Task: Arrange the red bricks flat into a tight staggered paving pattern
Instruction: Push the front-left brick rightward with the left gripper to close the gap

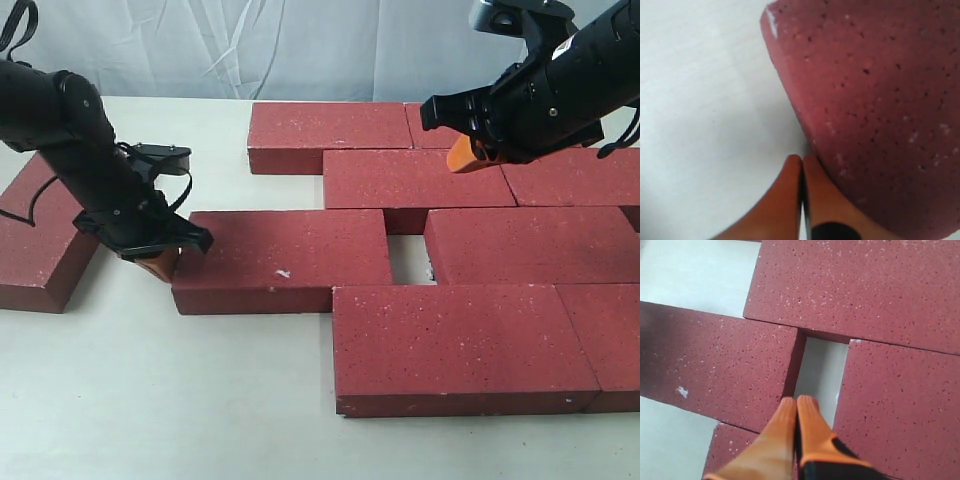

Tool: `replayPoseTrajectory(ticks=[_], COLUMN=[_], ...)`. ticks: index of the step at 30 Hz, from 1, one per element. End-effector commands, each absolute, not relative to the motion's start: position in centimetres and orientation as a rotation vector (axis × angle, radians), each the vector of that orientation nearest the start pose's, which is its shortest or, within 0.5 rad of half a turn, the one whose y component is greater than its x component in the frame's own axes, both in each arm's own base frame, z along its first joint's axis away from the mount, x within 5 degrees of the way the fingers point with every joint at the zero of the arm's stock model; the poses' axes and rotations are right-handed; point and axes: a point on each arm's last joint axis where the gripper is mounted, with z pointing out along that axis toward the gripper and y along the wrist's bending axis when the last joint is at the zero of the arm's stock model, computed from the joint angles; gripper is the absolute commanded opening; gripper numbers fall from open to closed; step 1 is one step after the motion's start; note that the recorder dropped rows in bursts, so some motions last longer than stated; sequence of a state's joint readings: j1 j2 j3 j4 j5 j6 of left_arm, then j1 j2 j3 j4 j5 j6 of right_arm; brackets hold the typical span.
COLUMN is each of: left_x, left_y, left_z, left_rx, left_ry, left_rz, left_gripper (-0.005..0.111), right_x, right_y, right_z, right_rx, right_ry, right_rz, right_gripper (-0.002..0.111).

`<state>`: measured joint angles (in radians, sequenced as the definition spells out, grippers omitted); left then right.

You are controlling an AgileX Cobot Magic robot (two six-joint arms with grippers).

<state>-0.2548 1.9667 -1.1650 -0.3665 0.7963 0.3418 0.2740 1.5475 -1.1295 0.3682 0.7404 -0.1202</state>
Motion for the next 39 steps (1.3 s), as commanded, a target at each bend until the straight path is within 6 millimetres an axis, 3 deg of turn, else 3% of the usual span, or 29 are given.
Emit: replayPoseTrajectory(ticks=[1,8,27,39], left_x=[34.0,34.1,34.1,33.2], left_y=[-11.6,-12.3,-13.4,-16.4], left_z=[13.2,12.4,12.7,12.7], left_rx=[0.547,0.538,0.537,0.689], left_ry=[2.976,2.969,2.907,2.856], left_rz=[-0.432,-0.548,-0.681,-0.661], left_gripper=[0.0,0.0,0.0,0.0], right_x=[30.2,30.2,30.2,30.2], right_y=[10.7,10.7,10.7,10.7], right_z=[27.1,27.1,27.1,27.1], right_rx=[-0.246,-0.246,-0.249,-0.251], right_ry=[2.617,2.617,2.616,2.616], right_rz=[0.471,0.471,0.47,0.468], right_gripper=[-0.001,-0.001,-0.001,-0.001])
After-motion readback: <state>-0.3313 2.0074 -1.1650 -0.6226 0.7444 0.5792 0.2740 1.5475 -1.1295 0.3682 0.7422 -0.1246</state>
